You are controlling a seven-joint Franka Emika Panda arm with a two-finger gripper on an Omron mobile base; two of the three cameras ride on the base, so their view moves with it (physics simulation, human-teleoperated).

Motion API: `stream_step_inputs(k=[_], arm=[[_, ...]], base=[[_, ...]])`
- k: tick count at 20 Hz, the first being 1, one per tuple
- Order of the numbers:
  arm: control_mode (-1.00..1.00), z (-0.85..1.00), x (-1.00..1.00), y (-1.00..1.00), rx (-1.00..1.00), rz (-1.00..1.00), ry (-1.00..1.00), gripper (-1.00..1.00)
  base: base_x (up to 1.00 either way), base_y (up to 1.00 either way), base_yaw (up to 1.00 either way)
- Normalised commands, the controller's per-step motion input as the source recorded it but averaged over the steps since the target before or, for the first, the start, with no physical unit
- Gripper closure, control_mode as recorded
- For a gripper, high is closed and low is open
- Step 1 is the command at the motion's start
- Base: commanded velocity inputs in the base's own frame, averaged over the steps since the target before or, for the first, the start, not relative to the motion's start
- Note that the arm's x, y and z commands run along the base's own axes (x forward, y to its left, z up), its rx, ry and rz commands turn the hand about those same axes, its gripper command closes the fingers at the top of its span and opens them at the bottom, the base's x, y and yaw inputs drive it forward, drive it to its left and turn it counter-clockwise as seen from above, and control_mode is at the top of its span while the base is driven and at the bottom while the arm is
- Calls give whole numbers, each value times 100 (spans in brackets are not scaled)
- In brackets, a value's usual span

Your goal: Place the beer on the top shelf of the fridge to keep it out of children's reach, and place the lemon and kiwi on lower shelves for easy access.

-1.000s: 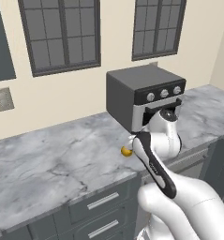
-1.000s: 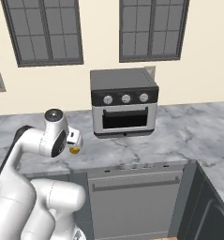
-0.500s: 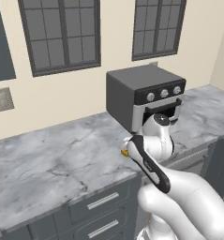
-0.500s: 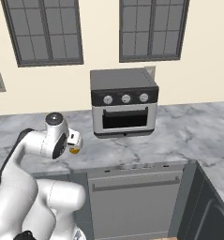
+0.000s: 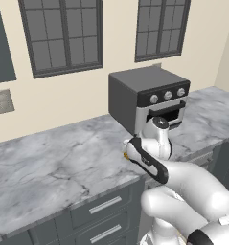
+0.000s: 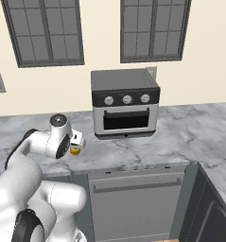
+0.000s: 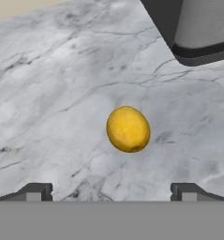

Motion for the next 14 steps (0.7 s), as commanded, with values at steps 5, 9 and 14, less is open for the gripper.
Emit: stream_step_inputs(k=[5, 9, 14], arm=[[-100, -30, 23, 0, 0, 0, 0, -100], [-100, -31, 15, 0, 0, 0, 0, -100], [-100, -27, 18, 0, 0, 0, 0, -100]], base=[[0, 0, 0], [0, 0, 0], [0, 0, 0]])
